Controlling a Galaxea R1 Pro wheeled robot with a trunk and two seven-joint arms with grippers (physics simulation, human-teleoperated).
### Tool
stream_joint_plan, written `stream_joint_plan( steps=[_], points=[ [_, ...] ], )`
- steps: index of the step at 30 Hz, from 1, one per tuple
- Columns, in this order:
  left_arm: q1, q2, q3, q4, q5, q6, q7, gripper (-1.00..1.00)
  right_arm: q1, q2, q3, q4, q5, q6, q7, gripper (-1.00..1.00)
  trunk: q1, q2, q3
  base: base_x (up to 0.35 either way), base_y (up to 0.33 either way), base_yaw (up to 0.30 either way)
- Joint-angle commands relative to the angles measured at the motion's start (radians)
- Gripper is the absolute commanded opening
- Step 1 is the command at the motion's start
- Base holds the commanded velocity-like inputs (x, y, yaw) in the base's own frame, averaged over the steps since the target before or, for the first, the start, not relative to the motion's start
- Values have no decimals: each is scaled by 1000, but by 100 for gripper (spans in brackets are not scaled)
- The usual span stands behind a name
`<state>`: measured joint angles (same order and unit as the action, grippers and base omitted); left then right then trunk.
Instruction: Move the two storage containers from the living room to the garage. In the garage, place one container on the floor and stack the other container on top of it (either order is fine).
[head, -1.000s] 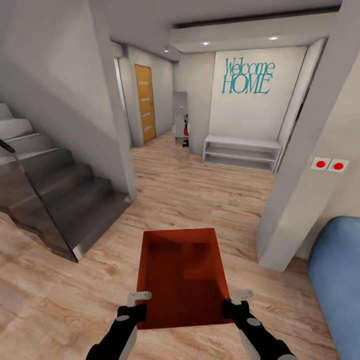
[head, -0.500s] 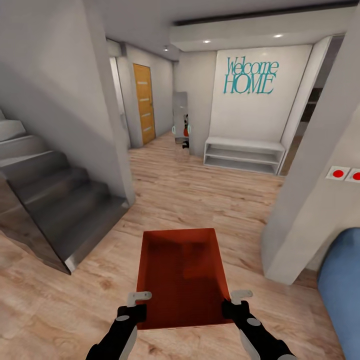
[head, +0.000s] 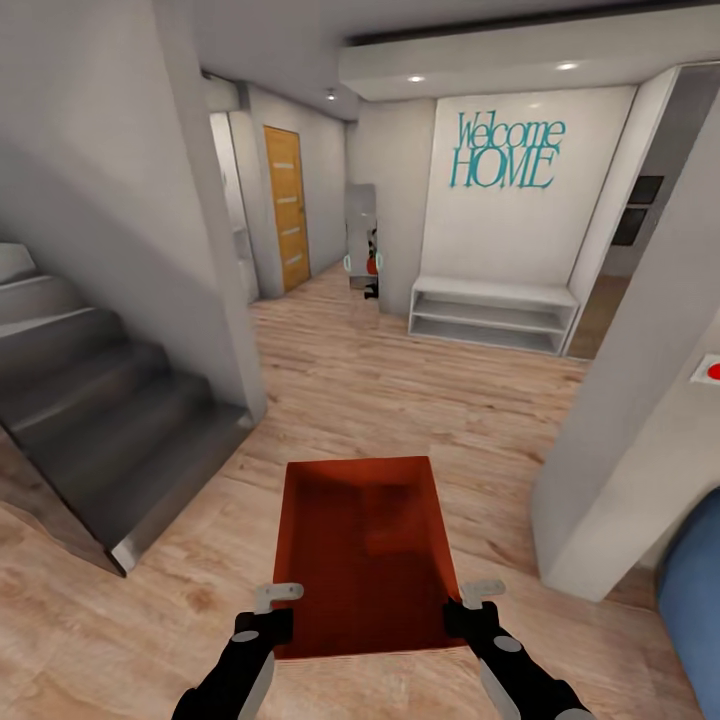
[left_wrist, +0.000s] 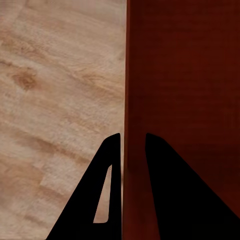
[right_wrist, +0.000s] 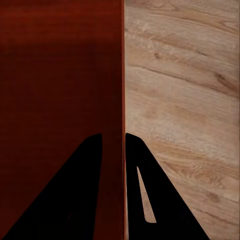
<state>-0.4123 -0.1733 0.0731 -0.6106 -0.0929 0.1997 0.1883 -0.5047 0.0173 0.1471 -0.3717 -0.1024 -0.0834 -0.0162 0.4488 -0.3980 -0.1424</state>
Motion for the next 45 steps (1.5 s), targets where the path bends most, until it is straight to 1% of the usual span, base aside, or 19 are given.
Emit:
stream_joint_plan(
  steps=[1, 21, 45],
  points=[
    [0, -1, 1, -3, -20, 7, 3, -100, -1, -7, 12, 2, -13, -4, -1, -100, 1, -2, -2, 330, 0, 0],
    [-1, -1, 1, -3, -21, 7, 3, -100, -1, -7, 12, 2, -13, -5, -1, -100, 1, -2, -2, 330, -5, 0],
    [0, -1, 1, -3, -21, 7, 3, -100, -1, -7, 12, 2, -13, -6, -1, -100, 1, -2, -2, 330, -109, 0]
  ],
)
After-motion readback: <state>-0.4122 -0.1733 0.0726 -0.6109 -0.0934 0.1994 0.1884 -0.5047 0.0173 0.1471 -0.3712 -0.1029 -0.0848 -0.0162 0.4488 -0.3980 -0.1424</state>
